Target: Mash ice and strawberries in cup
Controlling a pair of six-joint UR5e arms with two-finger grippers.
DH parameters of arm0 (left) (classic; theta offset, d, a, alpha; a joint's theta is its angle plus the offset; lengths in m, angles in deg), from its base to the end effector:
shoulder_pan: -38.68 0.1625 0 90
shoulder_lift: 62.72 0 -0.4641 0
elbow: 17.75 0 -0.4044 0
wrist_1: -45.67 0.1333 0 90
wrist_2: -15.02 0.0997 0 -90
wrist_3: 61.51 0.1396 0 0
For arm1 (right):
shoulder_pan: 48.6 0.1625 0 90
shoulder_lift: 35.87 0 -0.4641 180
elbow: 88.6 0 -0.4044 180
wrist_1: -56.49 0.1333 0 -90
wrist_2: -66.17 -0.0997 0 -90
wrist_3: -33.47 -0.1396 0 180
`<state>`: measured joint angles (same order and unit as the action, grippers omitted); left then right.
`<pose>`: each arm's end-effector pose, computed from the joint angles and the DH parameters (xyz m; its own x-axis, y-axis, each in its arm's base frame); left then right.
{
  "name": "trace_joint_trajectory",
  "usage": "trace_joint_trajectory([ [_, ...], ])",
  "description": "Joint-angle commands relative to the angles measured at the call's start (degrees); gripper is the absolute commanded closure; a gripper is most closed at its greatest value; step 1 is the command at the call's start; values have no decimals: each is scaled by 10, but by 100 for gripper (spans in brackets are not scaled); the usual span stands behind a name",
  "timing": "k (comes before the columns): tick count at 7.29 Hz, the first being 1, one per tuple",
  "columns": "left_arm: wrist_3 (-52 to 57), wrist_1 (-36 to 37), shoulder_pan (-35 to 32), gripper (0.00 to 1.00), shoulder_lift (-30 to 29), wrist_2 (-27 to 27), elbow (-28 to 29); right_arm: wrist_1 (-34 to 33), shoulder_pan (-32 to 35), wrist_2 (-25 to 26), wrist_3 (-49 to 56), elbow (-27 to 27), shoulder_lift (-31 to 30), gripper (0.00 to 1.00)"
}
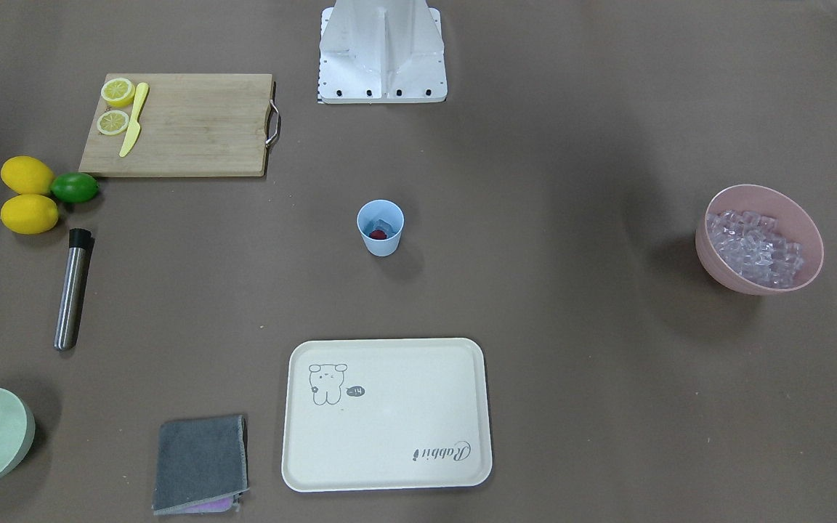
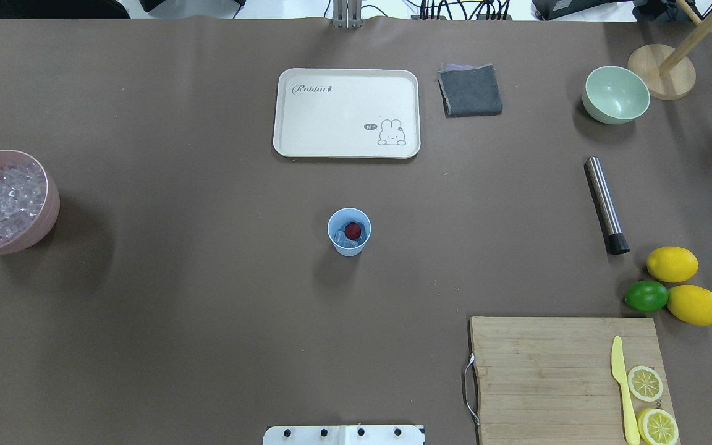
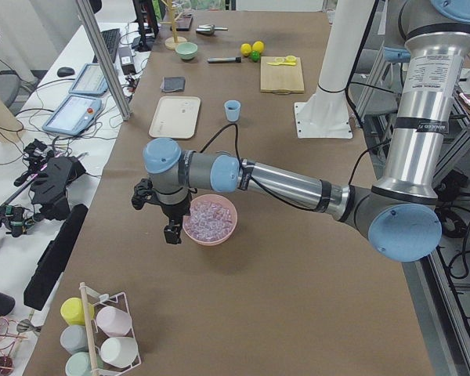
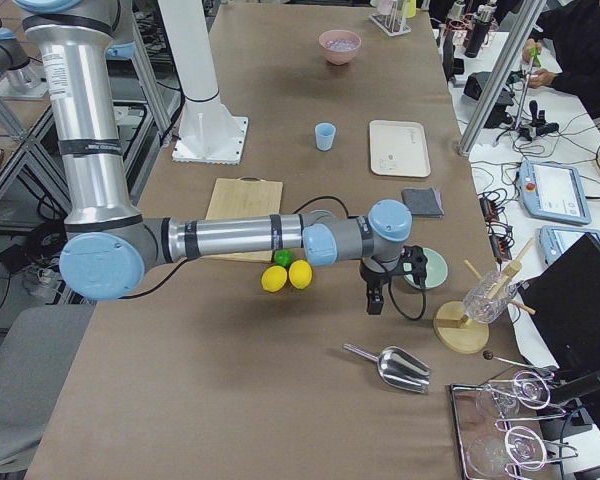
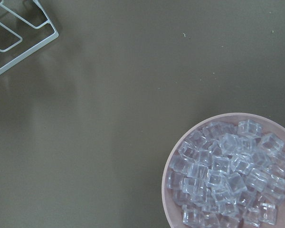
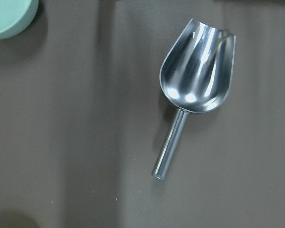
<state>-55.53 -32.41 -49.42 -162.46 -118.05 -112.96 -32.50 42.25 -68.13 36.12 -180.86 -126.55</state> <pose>-0.0189 -0.5751 0.6122 0.7215 0.1639 -0.6727 -0.1089 0.9863 0.1236 0.0433 -0.5023 0.7107 0.7160 -0.0671 0.6949 0.0183 0.9968 0.0774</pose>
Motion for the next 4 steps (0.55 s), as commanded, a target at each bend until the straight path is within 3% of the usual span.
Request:
trace_joint_trajectory([
  [1, 70, 33, -41, 2, -20, -2, 51, -80, 38, 0, 92, -12, 3, 0],
  [3, 71, 9, -63, 2, 15, -1, 42, -82, 37, 1, 89, -12, 4, 0],
  [4, 71, -50, -64, 2, 55, -1, 30, -82, 36, 1, 85, -12, 4, 0],
])
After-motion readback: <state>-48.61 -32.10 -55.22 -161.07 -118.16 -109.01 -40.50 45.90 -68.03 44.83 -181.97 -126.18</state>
